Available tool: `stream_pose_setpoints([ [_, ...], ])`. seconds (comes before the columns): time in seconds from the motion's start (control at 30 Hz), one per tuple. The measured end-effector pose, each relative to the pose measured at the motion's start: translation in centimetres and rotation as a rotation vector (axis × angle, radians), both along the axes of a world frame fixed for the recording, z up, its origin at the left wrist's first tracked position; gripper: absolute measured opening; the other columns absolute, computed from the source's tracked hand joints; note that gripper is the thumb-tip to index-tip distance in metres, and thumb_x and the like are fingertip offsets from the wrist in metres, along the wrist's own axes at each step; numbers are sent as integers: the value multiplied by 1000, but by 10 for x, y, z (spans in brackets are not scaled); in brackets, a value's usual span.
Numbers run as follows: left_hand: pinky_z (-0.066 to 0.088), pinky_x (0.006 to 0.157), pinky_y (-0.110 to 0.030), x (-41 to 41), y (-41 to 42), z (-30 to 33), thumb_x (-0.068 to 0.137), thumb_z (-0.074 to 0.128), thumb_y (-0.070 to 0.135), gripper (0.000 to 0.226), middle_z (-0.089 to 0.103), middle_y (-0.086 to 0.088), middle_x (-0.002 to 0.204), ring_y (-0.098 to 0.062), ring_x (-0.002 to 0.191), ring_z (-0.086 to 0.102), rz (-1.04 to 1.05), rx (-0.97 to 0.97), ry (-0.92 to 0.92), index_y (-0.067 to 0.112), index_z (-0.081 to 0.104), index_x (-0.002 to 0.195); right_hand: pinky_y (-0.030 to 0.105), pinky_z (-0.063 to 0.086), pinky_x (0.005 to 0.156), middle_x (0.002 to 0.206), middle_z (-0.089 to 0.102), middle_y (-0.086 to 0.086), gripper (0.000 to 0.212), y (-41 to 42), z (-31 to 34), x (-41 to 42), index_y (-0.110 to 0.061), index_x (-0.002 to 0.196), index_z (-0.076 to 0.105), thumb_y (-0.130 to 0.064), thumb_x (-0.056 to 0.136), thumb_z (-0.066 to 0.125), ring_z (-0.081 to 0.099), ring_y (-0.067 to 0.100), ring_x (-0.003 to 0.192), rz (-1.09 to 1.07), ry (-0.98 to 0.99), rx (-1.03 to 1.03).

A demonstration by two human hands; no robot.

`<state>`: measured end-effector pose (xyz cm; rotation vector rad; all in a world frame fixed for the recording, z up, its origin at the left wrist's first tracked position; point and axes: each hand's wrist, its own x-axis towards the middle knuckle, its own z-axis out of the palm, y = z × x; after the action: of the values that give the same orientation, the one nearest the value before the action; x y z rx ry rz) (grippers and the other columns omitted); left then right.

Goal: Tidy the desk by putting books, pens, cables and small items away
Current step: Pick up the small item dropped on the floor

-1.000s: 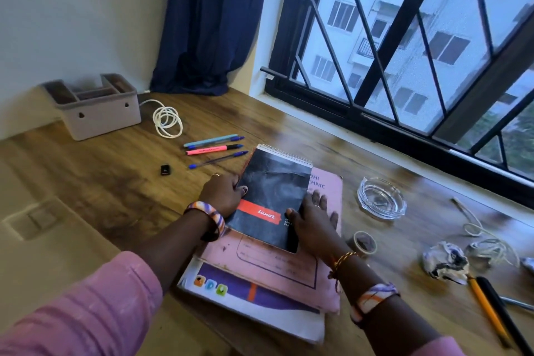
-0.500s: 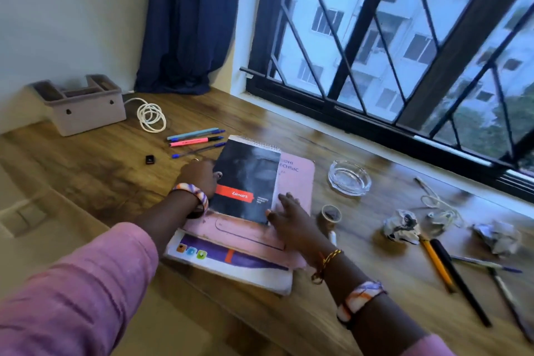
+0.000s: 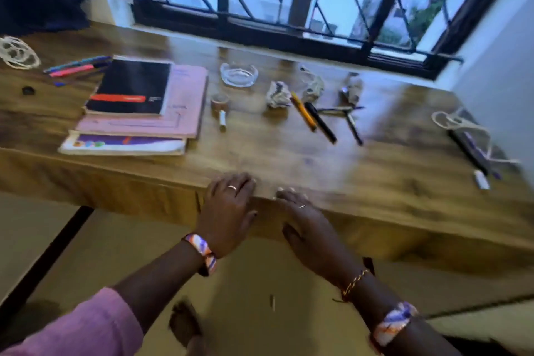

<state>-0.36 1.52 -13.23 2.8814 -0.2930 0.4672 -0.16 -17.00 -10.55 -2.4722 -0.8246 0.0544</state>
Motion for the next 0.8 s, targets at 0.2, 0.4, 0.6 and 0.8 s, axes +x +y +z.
stream_pose_setpoints([
  [0.2,48,87,-42,-51,-70,-39,65,56,27,54,47,-18,128,-32,112,44,-62,-160,-36,12,50,117,16,34,95,135,53,4,42,-89,-27,-51,-13,132,49,-14,90,54,47,17,127,-217,234,-50],
  [0.4,43,69,-30,-49,-101,-55,88,57,8,20,58,-6,88,-18,77,54,516,-1310,693,4,58,108,15,41,79,127,60,2,36,-133,-60,-59,-16,127,56,-18,91,53,60,12,106,-335,458,-34],
  [0.6,37,102,-38,-8,-104,-71,99,34,32,38,56,-13,89,-28,100,58,956,-2059,703,3,52,114,19,46,87,129,58,0,36,-170,-83,-63,-15,127,56,-19,92,54,61,12,105,-325,586,-42],
  [0.8,46,67,-29,-18,-150,-95,93,49,16,16,65,-2,52,-15,65,52,878,-1783,942,10,55,80,11,36,68,82,51,-21,16,-223,-111,-79,-29,84,58,-16,91,54,47,-7,67,-367,642,-50],
])
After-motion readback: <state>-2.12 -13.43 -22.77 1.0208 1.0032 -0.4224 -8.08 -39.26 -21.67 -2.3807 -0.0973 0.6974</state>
